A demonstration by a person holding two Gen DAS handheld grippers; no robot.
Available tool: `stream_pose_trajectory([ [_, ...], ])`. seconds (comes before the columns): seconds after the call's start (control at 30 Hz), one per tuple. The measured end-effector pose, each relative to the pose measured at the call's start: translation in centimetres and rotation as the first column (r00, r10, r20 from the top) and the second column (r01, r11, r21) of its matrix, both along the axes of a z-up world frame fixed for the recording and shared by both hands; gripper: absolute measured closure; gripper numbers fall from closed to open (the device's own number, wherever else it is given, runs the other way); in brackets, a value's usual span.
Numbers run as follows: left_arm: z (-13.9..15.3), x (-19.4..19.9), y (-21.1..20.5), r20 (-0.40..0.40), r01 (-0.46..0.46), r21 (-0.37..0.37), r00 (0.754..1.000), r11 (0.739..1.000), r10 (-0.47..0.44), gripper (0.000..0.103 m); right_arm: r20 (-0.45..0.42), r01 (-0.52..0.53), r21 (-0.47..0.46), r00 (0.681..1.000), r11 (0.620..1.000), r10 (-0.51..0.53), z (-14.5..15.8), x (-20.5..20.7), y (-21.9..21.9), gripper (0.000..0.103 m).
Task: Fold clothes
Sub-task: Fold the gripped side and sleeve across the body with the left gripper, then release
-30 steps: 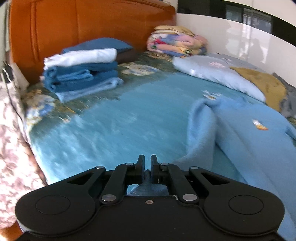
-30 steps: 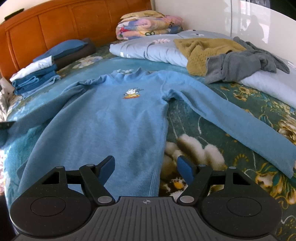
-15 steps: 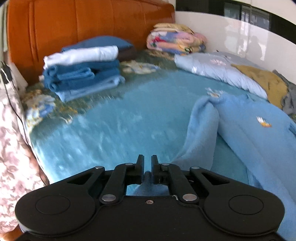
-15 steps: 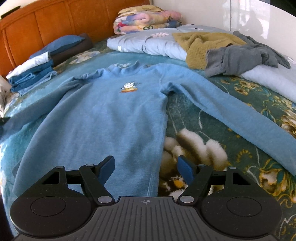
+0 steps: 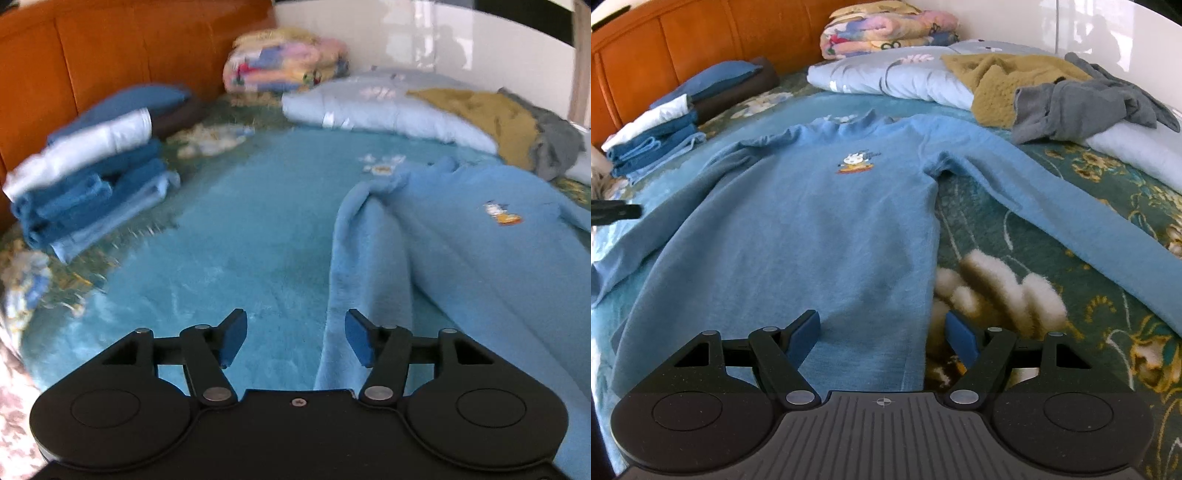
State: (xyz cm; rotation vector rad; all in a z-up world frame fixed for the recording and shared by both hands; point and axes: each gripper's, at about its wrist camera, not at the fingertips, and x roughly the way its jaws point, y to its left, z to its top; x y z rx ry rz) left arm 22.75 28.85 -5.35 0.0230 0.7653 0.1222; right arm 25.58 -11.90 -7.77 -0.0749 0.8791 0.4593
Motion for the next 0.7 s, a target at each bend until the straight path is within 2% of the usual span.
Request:
stream_pose_trajectory([
  [0.1,-0.8,2.5,0.6,-0.010,0.039,-0.083,0.999,0.996,-0.040,0.047,-0.001,0.004,-0.002,1.000,1.000,-0.004,0.1,0.1,-0.1,0.030],
  [0.2,-1.5,4.8,0.3,-0.027,0.085,-0.090,0.996,0.992,-0.087,0.047,-0.006,0.014,-0.008,1.000,1.000,-0.014,-0.1,0.5,0.0,0.030],
  [0.27,-2.2,6.2,0.0,-0.050,0.118,-0.084,0.991,0.990,-0.122,0.061,-0.007,0.013,-0.015,1.000,1.000,-0.013,-0.2,0.6,0.1,0.029],
  [0.37,-2.7,7.3,-0.4,-0.063,0.160,-0.096,0.984,0.983,-0.166,0.073,-0.003,0.006,-0.025,1.000,1.000,-0.006,-0.2,0.7,0.3,0.028],
  [0.4,-2.8,7.5,-0.4,-0.064,0.168,-0.106,0.982,0.980,-0.176,0.075,-0.003,0.005,-0.027,1.000,1.000,-0.005,-0.2,0.8,0.4,0.028],
  [0.5,-2.7,7.9,-0.1,-0.061,0.174,-0.155,0.981,0.973,-0.185,0.093,-0.004,0.007,-0.024,1.000,1.000,-0.007,-0.2,1.0,0.4,0.028],
  [0.53,-2.6,7.9,-0.1,-0.057,0.175,-0.152,0.981,0.973,-0.185,0.098,-0.004,0.008,-0.024,1.000,1.000,-0.008,-0.3,1.0,0.4,0.028],
  [0.6,-2.3,7.6,-0.5,-0.048,0.176,-0.117,0.982,0.977,-0.183,0.099,-0.003,0.008,-0.023,1.000,1.000,-0.008,-0.3,1.2,0.4,0.028],
  [0.7,-1.6,7.7,-0.6,-0.036,0.158,-0.005,0.987,0.987,-0.158,0.100,0.001,0.008,-0.019,1.000,1.000,-0.008,-0.3,1.3,0.4,0.028],
])
